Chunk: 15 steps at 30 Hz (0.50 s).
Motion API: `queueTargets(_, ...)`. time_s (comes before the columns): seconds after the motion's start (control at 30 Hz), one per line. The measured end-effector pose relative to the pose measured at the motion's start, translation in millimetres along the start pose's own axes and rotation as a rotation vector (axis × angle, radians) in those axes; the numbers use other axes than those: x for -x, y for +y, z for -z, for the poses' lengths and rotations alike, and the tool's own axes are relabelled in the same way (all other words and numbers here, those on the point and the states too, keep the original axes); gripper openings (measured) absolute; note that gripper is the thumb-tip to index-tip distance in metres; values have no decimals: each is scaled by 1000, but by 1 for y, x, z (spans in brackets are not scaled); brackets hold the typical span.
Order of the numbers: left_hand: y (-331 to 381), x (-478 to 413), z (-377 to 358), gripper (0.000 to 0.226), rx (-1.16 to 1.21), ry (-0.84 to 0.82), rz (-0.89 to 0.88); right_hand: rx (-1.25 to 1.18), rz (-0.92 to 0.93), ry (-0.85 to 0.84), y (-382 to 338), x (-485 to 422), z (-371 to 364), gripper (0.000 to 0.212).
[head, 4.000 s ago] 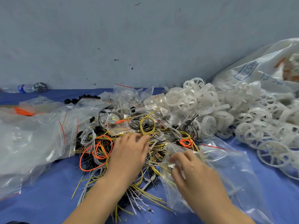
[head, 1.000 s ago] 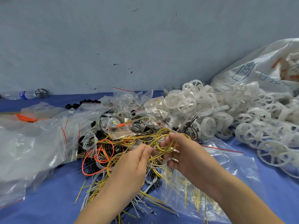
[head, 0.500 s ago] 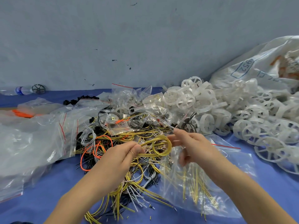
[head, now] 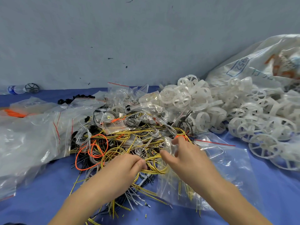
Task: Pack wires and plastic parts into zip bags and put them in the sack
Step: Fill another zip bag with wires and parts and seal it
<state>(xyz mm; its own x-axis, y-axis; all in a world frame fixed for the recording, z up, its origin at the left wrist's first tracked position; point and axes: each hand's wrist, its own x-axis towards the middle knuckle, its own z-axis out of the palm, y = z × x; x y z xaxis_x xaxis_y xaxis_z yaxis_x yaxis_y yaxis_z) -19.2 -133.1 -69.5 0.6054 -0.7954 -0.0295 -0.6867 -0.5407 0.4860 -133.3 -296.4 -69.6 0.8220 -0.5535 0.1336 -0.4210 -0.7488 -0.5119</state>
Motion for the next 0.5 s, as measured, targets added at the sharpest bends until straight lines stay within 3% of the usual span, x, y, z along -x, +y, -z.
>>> queueTargets(0.13,-3,-2,1,30,0,-16,31,18,15,-132,0,7,-3,41)
queueTargets(0.4,21,-3,-6,37,367,-107,-64,-124,139,148,-19,2,-6,21)
queueTargets(0.5,33,-10,-14,32,484,-146,36,-153,184,202,-31,3,-12,19)
